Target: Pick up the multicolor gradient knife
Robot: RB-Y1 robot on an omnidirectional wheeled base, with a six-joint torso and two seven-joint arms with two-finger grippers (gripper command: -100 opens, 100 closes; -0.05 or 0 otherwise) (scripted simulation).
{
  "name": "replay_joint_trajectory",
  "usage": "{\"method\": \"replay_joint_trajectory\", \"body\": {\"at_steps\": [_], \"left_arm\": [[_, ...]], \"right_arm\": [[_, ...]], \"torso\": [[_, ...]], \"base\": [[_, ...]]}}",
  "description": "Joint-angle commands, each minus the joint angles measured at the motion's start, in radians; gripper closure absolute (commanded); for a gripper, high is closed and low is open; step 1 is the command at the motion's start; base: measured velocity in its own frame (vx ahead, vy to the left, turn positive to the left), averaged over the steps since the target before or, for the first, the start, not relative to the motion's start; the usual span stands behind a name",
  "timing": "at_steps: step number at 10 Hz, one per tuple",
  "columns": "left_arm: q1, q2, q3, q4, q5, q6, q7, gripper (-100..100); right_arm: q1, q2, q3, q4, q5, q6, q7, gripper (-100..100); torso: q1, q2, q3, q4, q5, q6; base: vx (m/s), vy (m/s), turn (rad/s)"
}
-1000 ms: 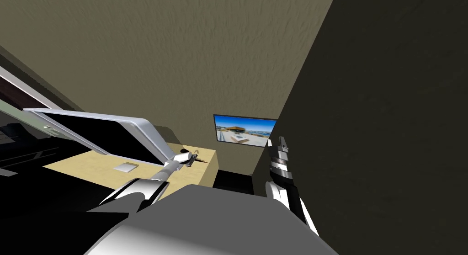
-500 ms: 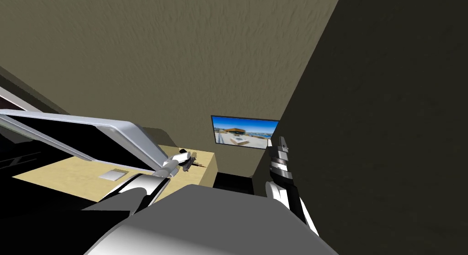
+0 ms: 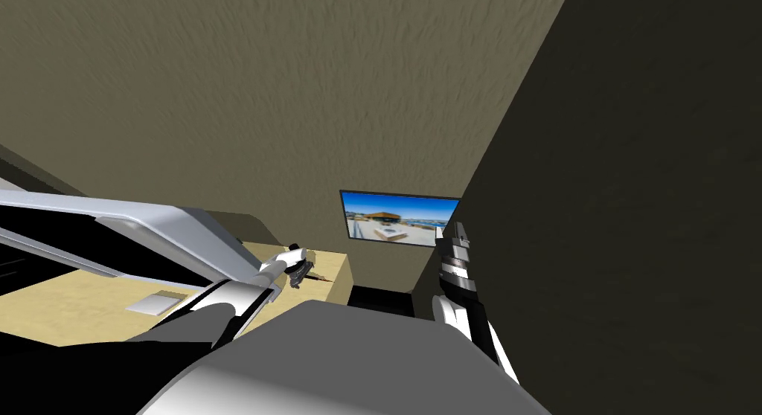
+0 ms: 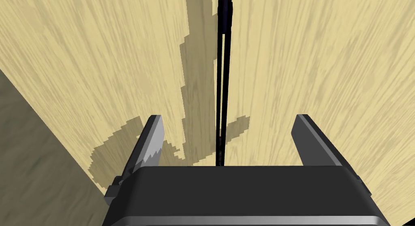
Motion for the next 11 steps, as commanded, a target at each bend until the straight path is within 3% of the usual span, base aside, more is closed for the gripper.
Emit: {"method": "replay_joint_trajectory", "body": {"at_steps": [1, 3, 4, 5, 8, 9, 10, 11], "left_arm": [[-0.016, 0.001, -0.006, 0.037, 0.007, 0.004, -0.011, -100], [-0.016, 0.004, -0.009, 0.037, 0.01, 0.012, -0.008, -100], [-0.017, 0.004, -0.009, 0.039, 0.01, 0.013, -0.009, 0], [-0.008, -0.024, -0.008, 0.052, -0.007, -0.019, 0.002, -100], [0.001, -0.053, -0.008, 0.065, -0.024, -0.051, 0.013, -100], [-0.01, -0.047, -0.008, 0.075, -0.02, -0.044, 0.005, -100], [-0.011, -0.048, -0.008, 0.078, -0.02, -0.049, 0.005, 100], [-0.011, -0.048, -0.008, 0.078, -0.02, -0.049, 0.005, 100]], "right_arm": [[0.0, 0.0, 0.0, 0.0, 0.0, 0.0, 0.0, 0], [0.0, 0.0, 0.0, 0.0, 0.0, 0.0, 0.0, 0], [0.0, 0.0, 0.0, 0.0, 0.0, 0.0, 0.0, 0], [0.0, 0.0, 0.0, 0.0, 0.0, 0.0, 0.0, 0], [0.0, 0.0, 0.0, 0.0, 0.0, 0.0, 0.0, 0], [0.0, 0.0, 0.0, 0.0, 0.0, 0.0, 0.0, 0], [0.0, 0.0, 0.0, 0.0, 0.0, 0.0, 0.0, 0], [0.0, 0.0, 0.0, 0.0, 0.0, 0.0, 0.0, 0]], "torso": [[0.0, 0.0, 0.0, 0.0, 0.0, 0.0], [-0.001, 0.003, 0.001, 0.001, 0.0, 0.0], [-0.002, 0.004, 0.002, 0.001, 0.0, 0.0], [-0.003, 0.005, 0.003, 0.001, 0.0, 0.0], [-0.002, 0.006, 0.003, 0.001, 0.0, 0.0], [-0.003, 0.006, 0.003, 0.001, 0.0, 0.0], [-0.003, 0.006, 0.003, 0.001, -0.001, 0.0], [-0.003, 0.006, 0.004, 0.001, -0.001, 0.0]], "base": [[0.061, 0.037, -0.009], [0.029, 0.022, -0.008], [0.0, 0.0, 0.0], [0.01, 0.038, -0.028], [0.007, 0.022, -0.005], [0.0, 0.0, 0.0], [0.0, 0.0, 0.0], [0.0, 0.0, 0.0]]}}
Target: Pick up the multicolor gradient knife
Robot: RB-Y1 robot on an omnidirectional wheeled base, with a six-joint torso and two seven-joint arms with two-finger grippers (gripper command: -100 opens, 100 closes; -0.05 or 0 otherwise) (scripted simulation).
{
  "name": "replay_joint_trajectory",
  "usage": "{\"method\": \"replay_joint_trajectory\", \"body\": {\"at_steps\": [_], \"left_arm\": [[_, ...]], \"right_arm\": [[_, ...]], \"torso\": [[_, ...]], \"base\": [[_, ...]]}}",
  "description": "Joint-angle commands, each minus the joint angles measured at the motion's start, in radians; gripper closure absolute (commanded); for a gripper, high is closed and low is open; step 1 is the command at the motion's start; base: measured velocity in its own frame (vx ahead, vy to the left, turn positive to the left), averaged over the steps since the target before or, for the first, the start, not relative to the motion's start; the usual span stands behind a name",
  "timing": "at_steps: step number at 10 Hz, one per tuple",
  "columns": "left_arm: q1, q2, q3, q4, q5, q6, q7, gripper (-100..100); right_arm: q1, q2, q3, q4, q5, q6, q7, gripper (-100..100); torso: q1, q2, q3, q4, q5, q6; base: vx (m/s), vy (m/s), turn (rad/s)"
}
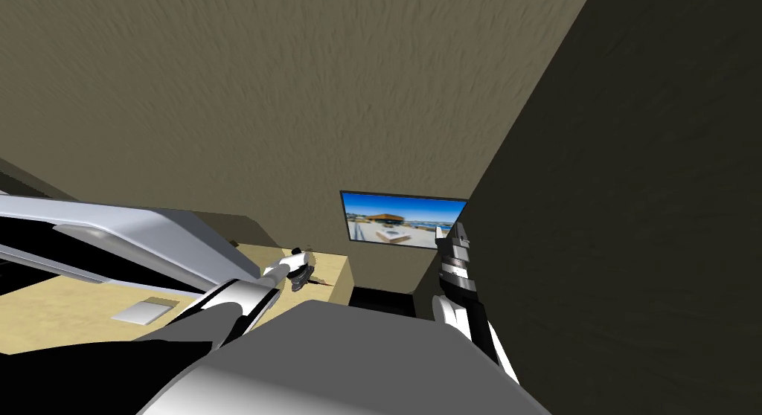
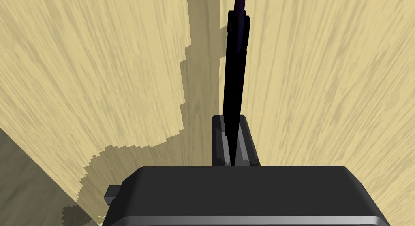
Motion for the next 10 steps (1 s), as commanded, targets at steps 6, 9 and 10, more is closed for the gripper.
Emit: {"method": "replay_joint_trajectory", "body": {"at_steps": [6, 9, 10], "left_arm": [[0.003, 0.024, 0.0, -0.027, 0.013, 0.029, -0.004, 100], [0.005, 0.038, -0.001, -0.043, 0.021, 0.044, -0.005, 100], [0.005, 0.04, -0.001, -0.047, 0.021, 0.049, -0.004, 0]], "right_arm": [[0.0, 0.0, 0.0, 0.0, 0.0, 0.0, 0.0, 0], [0.0, 0.0, 0.0, 0.0, 0.0, 0.0, 0.0, 0], [0.0, 0.0, 0.0, 0.0, 0.0, 0.0, 0.0, 0]], "torso": [[0.001, 0.0, 0.0, 0.0, -0.001, 0.0], [-0.001, 0.0, 0.0, 0.0, 0.0, 0.0], [-0.001, 0.0, 0.0, 0.0, 0.0, 0.0]], "base": [[0.0, 0.0, 0.0], [-0.005, -0.016, 0.005], [0.0, 0.0, 0.0]]}}
